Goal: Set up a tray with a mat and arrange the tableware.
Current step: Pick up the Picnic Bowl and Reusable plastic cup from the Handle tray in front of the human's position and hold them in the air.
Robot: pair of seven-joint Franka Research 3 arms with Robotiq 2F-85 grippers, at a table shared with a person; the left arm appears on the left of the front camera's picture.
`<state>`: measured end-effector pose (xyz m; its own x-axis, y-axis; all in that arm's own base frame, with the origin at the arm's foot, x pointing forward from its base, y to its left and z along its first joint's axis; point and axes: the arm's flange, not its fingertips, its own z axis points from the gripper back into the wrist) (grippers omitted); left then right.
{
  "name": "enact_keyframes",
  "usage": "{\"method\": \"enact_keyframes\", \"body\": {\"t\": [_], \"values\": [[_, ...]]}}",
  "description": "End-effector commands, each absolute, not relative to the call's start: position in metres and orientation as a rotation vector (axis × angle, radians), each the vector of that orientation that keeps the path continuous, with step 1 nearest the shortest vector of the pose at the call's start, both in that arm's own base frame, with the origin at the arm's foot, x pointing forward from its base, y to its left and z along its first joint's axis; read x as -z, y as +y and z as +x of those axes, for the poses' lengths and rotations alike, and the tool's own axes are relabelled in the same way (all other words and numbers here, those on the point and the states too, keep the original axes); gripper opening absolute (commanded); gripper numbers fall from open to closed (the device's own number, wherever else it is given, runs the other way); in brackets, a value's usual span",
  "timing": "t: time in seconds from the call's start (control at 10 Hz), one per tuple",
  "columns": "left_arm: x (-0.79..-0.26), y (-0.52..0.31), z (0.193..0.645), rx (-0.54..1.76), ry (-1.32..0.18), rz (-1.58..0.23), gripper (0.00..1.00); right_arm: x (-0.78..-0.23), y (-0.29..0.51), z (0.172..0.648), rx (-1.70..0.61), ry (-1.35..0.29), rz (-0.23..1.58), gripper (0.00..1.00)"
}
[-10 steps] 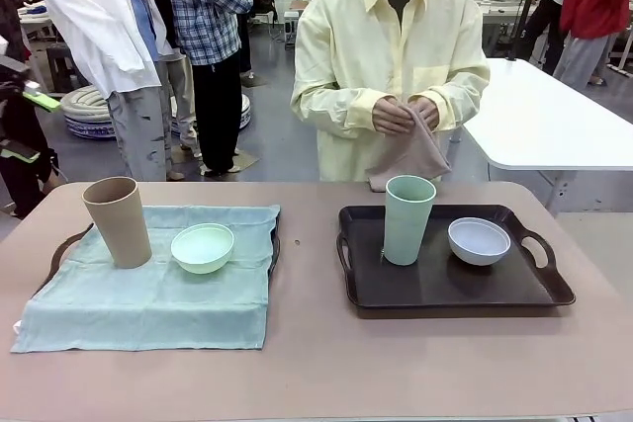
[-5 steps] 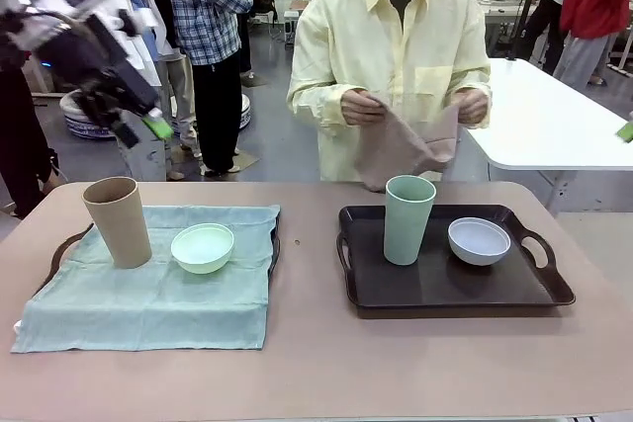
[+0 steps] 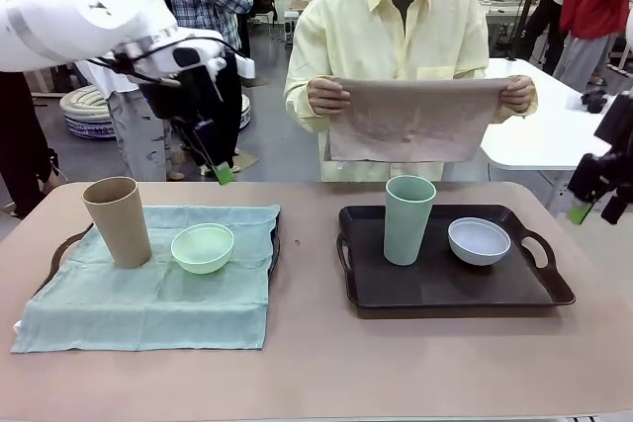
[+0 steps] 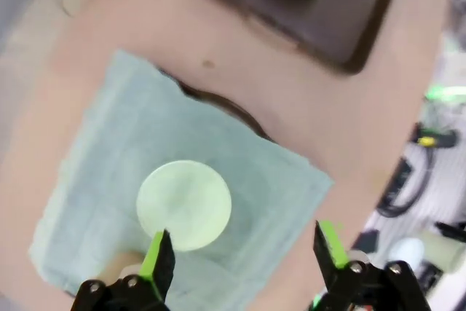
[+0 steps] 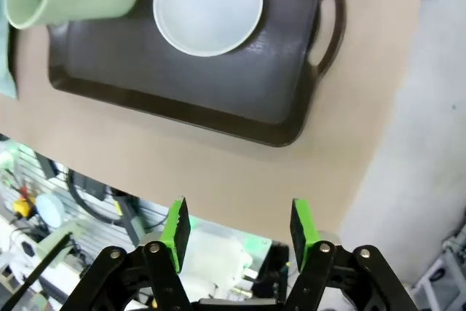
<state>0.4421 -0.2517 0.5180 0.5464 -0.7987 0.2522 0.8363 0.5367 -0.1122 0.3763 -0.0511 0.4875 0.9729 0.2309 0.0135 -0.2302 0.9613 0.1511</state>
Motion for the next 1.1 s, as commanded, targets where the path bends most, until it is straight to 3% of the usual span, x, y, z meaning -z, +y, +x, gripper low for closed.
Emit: {"method": "enact_keyframes", "body": {"t": [0.0,0.2,0.3,0.8,1.0], "values": [[-0.52,-0.261,0.447,1.067,-0.076,-0.249,1.0,-0.475,-0.047,0.368,-0.221,-0.031,0.118,0.72],[-0.524,-0.234,0.447,1.023,-0.005,-0.356,1.0,-0.482,-0.063,0.371,-0.166,-0.022,0.204,0.72],[-0.509,-0.268,0.438,1.041,-0.093,-0.256,1.0,-0.475,-0.048,0.37,-0.242,-0.006,0.141,0.72],[-0.513,-0.267,0.44,1.05,-0.079,-0.279,1.0,-0.476,-0.049,0.371,-0.242,-0.01,0.158,0.72],[-0.511,-0.32,0.453,1.335,-0.277,-0.265,1.0,-0.468,0.0,0.391,-0.289,0.0,0.109,0.72]]}}
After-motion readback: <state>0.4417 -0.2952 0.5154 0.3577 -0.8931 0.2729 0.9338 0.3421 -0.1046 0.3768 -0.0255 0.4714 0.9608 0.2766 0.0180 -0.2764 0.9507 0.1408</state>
